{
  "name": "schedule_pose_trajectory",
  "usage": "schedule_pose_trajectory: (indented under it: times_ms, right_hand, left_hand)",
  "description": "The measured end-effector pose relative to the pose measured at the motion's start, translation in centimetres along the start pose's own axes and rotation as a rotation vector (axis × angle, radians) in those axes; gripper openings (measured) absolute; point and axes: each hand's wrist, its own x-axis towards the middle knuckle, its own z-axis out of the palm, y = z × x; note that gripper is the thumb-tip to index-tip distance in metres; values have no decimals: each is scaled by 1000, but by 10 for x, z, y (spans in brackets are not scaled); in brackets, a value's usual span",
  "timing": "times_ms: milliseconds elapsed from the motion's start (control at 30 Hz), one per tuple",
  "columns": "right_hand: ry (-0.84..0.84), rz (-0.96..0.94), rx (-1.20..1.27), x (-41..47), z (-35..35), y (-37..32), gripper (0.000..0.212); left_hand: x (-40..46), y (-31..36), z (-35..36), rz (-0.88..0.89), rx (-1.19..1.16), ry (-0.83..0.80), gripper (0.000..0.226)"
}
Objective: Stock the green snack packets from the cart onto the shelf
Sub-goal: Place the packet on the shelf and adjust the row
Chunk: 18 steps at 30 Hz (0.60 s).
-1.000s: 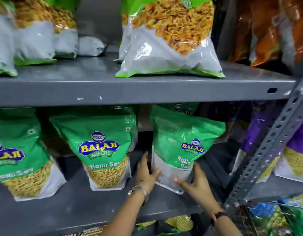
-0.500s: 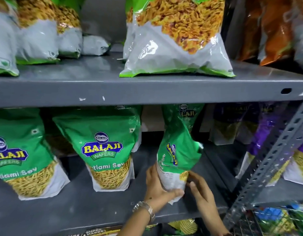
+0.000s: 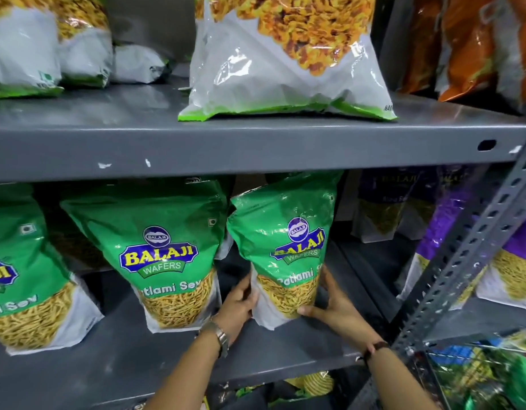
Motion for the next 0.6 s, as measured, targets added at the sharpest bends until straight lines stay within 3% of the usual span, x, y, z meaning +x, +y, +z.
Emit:
schedule_pose_trajectory:
  times_ms: [133,267,467,600]
  right_hand:
    - [292,-54,51,-6,18,5,88]
    - [371,-35,-34,-11,25,9,88]
    - [315,-29,-59,-16,7,14,89]
    - [347,-30,-11,-21,-16,20,91]
  left_hand:
    - [5,-1,-1,30,111,94,43]
    - [-2,-9,-1,73,130,75,33]
    - [-5,-20,20,134,316,71,91]
    - [-1,-18,49,151,276,68,92]
